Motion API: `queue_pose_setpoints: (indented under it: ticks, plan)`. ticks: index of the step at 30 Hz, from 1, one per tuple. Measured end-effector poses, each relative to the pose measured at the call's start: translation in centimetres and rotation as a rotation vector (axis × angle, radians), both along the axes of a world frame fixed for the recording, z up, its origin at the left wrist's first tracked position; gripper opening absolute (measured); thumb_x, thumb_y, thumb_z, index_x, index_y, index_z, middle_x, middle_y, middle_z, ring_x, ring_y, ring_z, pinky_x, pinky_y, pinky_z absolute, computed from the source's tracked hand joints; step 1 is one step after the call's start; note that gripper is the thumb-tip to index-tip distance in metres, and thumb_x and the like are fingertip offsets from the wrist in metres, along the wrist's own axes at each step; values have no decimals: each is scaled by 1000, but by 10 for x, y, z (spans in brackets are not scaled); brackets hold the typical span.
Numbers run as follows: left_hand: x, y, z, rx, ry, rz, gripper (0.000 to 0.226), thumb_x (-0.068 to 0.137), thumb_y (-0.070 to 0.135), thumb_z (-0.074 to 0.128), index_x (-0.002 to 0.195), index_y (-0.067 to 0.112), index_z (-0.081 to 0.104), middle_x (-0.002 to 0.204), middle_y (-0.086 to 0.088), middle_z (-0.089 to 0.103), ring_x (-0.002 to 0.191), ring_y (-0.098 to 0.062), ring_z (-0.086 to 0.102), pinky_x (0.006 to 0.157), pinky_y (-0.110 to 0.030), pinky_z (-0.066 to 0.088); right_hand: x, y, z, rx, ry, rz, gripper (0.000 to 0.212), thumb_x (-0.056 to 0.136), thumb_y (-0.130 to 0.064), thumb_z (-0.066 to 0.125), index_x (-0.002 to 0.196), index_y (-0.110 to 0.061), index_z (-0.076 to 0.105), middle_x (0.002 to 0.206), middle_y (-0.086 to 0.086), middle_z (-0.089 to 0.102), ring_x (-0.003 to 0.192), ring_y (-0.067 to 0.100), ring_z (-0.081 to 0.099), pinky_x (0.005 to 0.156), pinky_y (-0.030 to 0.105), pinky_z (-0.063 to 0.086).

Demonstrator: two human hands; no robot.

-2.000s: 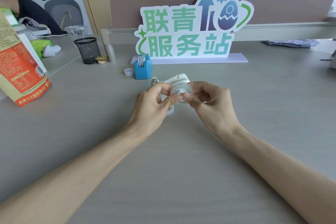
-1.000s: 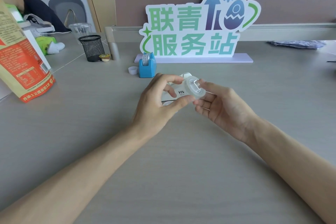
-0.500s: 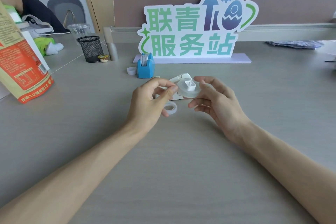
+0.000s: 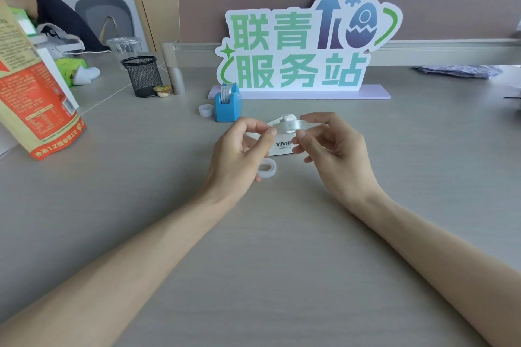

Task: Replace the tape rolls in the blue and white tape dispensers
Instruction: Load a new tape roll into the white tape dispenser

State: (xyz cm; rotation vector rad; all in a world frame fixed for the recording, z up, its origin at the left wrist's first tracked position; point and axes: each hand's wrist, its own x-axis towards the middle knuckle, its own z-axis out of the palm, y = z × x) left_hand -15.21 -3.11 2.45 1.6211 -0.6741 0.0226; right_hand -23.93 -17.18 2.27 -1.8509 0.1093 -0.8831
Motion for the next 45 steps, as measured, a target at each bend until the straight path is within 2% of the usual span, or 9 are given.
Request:
queue_pose_setpoints:
  ticks: [3, 7, 10, 13, 17, 23, 37, 42, 45]
  plan:
    - [12, -9, 5, 79, -192, 178, 6, 88, 30, 62, 82, 29, 62, 71, 12, 56, 68, -10, 49, 62, -19, 40, 16, -6, -1, -129, -22, -72, 14, 95, -19, 60, 109, -19, 60, 77, 2, 69, 76, 12, 68, 67, 24, 51]
    - [29, -23, 14, 101, -359, 330, 6, 87, 24, 60, 82, 21, 63, 79, 22, 56, 91, -6, 44, 83, -25, 33, 36, -16, -2, -208, -41, -160, 13, 94, -26, 60, 106, -19, 61, 80, 4, 64, 75, 19, 59, 66, 25, 46]
    - [36, -35, 13, 154, -313, 372, 7, 87, 26, 59, 81, 26, 62, 83, 20, 59, 99, -12, 49, 81, -25, 23, 46, -23, -3, -254, -31, -192, 13, 94, -26, 60, 105, -18, 61, 80, 3, 63, 74, 11, 57, 62, 16, 42]
    - [36, -42, 4, 141, -277, 360, 7, 86, 26, 59, 80, 25, 59, 74, 23, 53, 92, -15, 52, 84, -30, 31, 51, -30, -5, -273, -1, -215, 14, 94, -24, 60, 105, -17, 63, 77, -9, 57, 76, 1, 56, 61, 9, 38]
    - [35, -45, -5, 179, -373, 408, 5, 85, 25, 60, 81, 22, 61, 74, 18, 50, 89, -14, 46, 87, -34, 33, 54, -33, -7, -264, 38, -225, 17, 94, -25, 59, 106, -14, 65, 88, -2, 60, 80, 9, 58, 70, 21, 43]
    - [40, -48, -10, 290, -481, 494, 7, 83, 32, 62, 85, 25, 65, 108, 9, 57, 110, -16, 47, 84, -29, 19, 54, -33, -6, -210, 93, -217, 21, 92, -21, 58, 110, -17, 66, 102, -6, 57, 92, 13, 59, 74, 24, 43]
    - [43, -47, -10, 319, -432, 519, 6, 84, 31, 60, 86, 27, 65, 106, 8, 57, 109, -15, 47, 86, -24, 16, 54, -31, -6, -238, 112, -200, 25, 94, -17, 54, 116, -20, 66, 103, -6, 61, 83, -1, 57, 65, 9, 39]
    - [42, -47, -9, 333, -387, 503, 5, 84, 31, 61, 85, 27, 64, 107, 9, 56, 110, -14, 44, 87, -25, 16, 55, -32, -8, -237, 154, -201, 26, 95, -17, 51, 114, -18, 69, 114, -3, 65, 89, 6, 57, 76, 19, 41]
    - [40, -47, -9, 342, -390, 502, 5, 84, 31, 61, 86, 27, 64, 107, 8, 56, 109, -14, 44, 87, -25, 16, 54, -31, -7, -241, 118, -205, 26, 94, -17, 52, 115, -19, 68, 111, -5, 63, 85, -3, 57, 72, 17, 42]
